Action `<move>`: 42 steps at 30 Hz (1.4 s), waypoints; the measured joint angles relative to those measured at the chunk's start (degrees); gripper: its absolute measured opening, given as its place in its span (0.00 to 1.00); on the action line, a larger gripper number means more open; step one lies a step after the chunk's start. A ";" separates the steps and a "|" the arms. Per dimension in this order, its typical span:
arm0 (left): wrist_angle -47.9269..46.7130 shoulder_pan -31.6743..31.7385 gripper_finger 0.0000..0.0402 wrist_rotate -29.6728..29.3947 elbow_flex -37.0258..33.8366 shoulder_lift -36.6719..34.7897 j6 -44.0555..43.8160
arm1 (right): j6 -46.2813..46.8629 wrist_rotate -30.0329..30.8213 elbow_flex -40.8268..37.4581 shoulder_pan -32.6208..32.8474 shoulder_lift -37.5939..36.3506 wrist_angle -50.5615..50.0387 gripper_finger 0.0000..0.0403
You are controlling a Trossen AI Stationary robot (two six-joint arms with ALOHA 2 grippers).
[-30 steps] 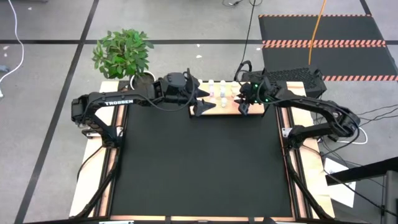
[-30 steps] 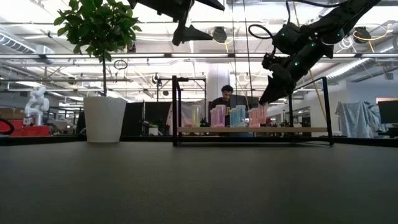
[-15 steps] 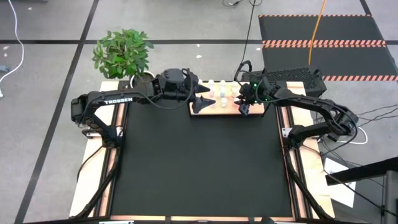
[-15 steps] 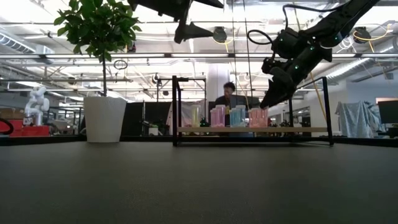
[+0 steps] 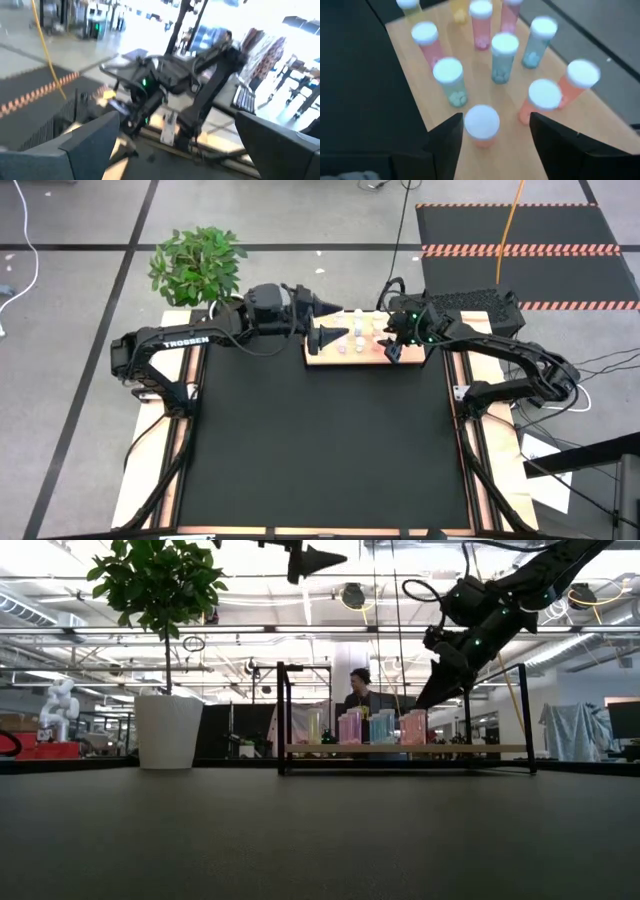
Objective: Pick and place medicine bottles onto shelf by color
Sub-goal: Return to Home Position
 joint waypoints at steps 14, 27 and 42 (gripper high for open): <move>-9.20 0.80 0.71 -26.36 0.02 -9.21 6.53 | 16.25 -9.17 -0.02 5.76 -21.59 7.25 0.38; -3.96 -1.27 0.03 -24.28 -2.69 -14.14 16.11 | 19.47 -9.23 0.04 26.60 -31.19 24.45 0.00; -0.66 -16.29 0.02 -22.32 -31.81 -28.52 18.28 | -4.96 -10.65 -1.42 25.11 -51.11 -9.25 0.00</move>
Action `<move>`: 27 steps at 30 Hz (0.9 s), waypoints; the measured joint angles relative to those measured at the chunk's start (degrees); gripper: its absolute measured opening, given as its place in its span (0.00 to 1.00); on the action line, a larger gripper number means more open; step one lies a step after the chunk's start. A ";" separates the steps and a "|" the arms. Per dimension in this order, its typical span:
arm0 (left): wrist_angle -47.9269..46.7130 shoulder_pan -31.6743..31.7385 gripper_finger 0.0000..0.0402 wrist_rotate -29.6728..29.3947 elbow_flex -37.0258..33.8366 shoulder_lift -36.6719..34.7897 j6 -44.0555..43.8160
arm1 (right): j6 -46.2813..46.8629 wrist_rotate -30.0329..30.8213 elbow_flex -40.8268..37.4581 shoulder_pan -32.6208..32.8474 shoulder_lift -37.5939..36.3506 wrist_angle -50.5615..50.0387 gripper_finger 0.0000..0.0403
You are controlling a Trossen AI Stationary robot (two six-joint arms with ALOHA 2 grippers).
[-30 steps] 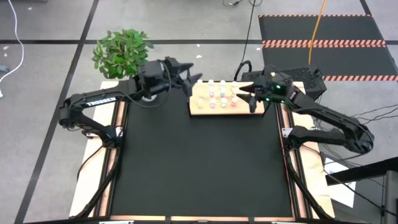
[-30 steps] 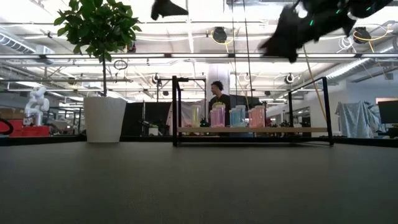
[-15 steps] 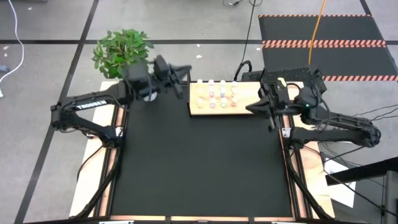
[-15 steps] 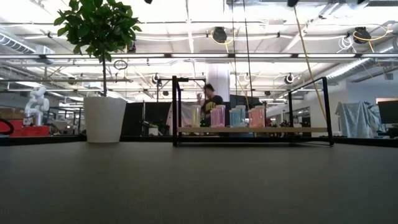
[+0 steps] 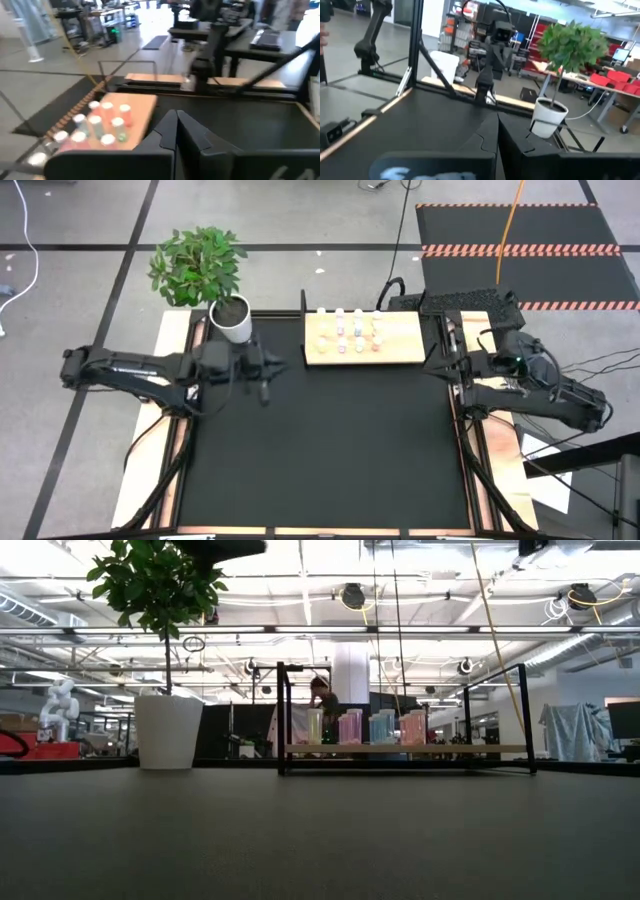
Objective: Pick and place medicine bottles onto shelf by color
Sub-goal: Return to Home Position
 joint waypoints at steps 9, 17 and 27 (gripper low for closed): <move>9.10 -5.60 0.01 -3.06 -20.22 -11.45 -3.69 | 6.70 -1.86 -12.25 0.02 -3.51 7.63 0.00; 8.53 -6.55 0.04 -3.06 -29.32 -25.53 -2.94 | 6.41 -0.20 -14.63 0.04 -10.89 6.73 0.00; 14.95 -4.20 0.02 -3.40 -41.83 -36.26 -2.10 | 12.75 4.24 -21.63 0.04 -20.21 8.66 0.00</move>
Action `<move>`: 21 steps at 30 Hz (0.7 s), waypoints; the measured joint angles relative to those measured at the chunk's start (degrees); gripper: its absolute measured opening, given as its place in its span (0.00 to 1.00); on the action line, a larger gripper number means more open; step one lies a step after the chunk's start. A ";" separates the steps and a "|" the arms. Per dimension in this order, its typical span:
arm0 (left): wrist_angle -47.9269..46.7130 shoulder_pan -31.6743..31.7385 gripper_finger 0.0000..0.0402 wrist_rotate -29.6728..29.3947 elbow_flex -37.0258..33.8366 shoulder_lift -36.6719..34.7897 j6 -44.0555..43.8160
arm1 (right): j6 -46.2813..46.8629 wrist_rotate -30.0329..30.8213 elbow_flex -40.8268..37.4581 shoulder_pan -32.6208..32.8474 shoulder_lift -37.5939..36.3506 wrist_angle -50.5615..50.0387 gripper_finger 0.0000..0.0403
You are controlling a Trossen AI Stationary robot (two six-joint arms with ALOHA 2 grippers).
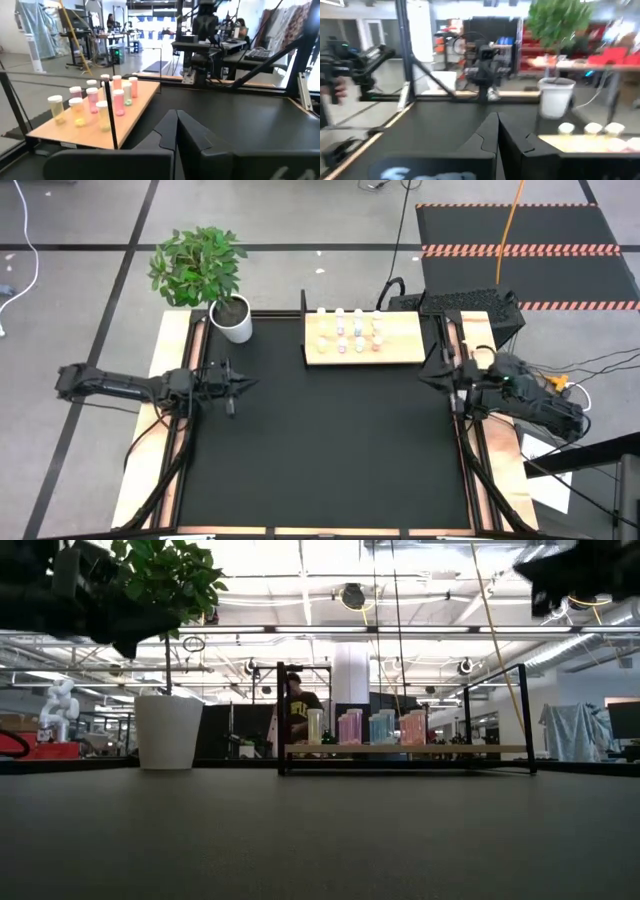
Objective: Pick and place medicine bottles onto shelf by color
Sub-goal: Return to Home Position
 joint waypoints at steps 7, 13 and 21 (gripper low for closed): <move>-0.94 -1.62 0.03 3.34 -3.41 -5.80 -1.09 | 5.28 -4.40 -6.30 0.00 -0.03 3.81 0.00; -5.49 -2.24 0.02 4.66 -3.41 -8.37 3.22 | 11.10 -5.88 -16.63 0.11 0.00 24.68 0.00; -9.09 -0.01 0.06 3.74 -3.36 -8.21 6.57 | 13.01 -4.28 -18.25 0.11 1.63 27.01 0.00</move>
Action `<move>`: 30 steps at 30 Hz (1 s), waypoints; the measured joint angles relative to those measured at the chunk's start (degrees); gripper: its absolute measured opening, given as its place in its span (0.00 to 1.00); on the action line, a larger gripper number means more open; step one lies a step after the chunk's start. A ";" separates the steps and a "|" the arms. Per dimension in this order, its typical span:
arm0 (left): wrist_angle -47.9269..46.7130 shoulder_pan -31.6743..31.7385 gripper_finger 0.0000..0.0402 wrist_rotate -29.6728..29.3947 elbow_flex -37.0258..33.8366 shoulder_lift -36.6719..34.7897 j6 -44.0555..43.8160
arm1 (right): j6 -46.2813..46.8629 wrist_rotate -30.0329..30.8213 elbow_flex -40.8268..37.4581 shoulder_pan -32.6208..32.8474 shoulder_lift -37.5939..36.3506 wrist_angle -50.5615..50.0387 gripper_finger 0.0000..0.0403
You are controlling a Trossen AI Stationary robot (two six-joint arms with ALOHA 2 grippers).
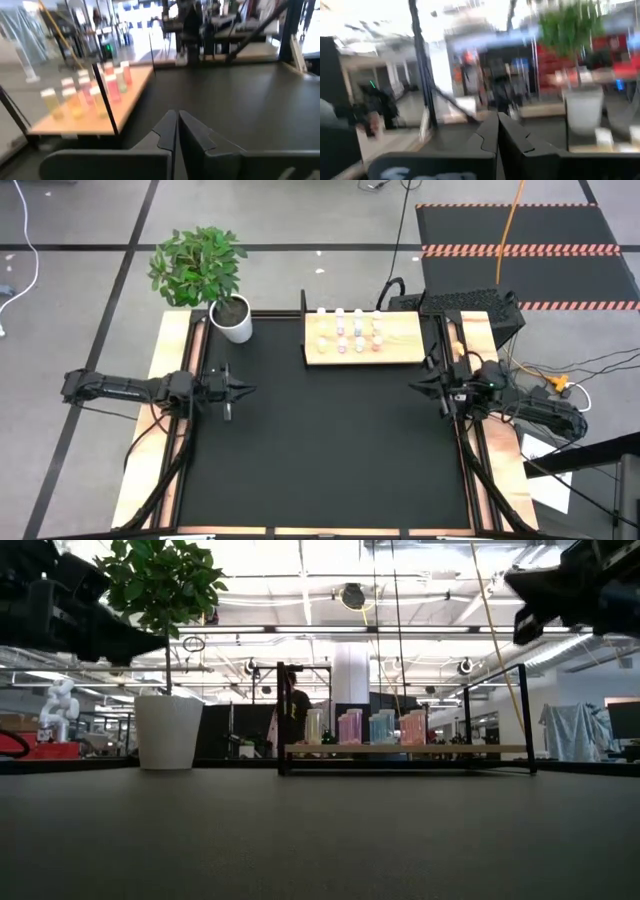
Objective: Pick and place medicine bottles onto shelf by color
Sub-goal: Return to Home Position
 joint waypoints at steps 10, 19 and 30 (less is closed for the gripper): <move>3.76 -1.30 0.04 3.03 0.00 -1.42 -7.73 | 0.04 0.09 -0.14 -0.02 0.97 -4.32 0.00; 0.14 -4.89 0.01 1.35 0.02 -8.24 -10.43 | 0.04 0.09 -0.22 -0.02 0.99 -4.53 0.00; -1.33 -5.63 0.03 -5.05 0.00 -8.91 -2.53 | 0.04 0.09 -0.24 -0.02 0.99 -4.54 0.00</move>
